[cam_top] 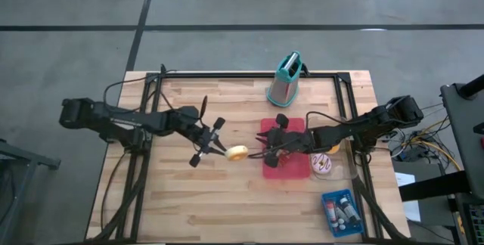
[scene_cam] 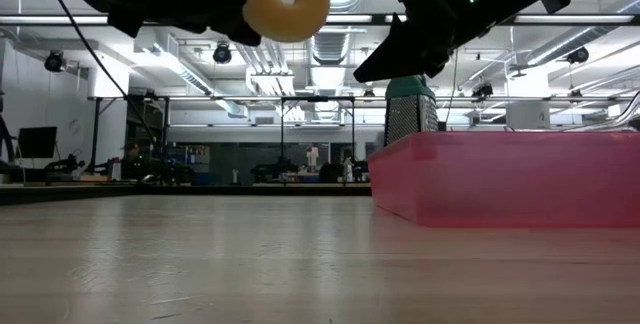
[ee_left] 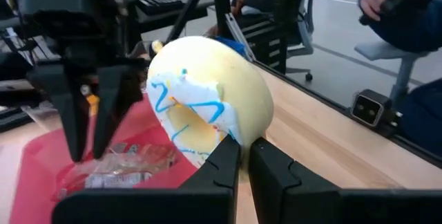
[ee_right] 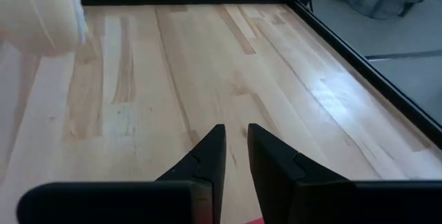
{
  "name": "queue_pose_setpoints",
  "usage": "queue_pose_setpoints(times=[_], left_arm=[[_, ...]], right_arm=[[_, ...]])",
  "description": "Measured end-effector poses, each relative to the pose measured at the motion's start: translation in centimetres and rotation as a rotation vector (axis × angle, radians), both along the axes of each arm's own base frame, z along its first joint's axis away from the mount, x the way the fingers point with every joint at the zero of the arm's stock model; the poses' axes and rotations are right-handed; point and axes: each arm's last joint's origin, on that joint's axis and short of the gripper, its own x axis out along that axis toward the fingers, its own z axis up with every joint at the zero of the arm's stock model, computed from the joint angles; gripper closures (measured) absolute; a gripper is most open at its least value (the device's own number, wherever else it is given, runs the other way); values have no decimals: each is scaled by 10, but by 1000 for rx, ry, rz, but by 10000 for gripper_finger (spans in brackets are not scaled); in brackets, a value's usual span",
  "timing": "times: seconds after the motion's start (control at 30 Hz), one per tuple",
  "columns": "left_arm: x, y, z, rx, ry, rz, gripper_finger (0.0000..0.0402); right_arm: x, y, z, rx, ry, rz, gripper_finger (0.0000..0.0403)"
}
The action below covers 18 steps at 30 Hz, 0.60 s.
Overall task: Pick & Place Food Item
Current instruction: Put the white donut into the transparent bin
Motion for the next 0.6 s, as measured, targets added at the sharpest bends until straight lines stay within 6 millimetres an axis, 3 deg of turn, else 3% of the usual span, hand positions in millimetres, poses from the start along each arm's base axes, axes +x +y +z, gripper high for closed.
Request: queue_pose_setpoints(times=[0.6], left_arm=[[1,3,7,6,-27,-1,376]], right_arm=[[3,0,5,-5,-30,5,270]])
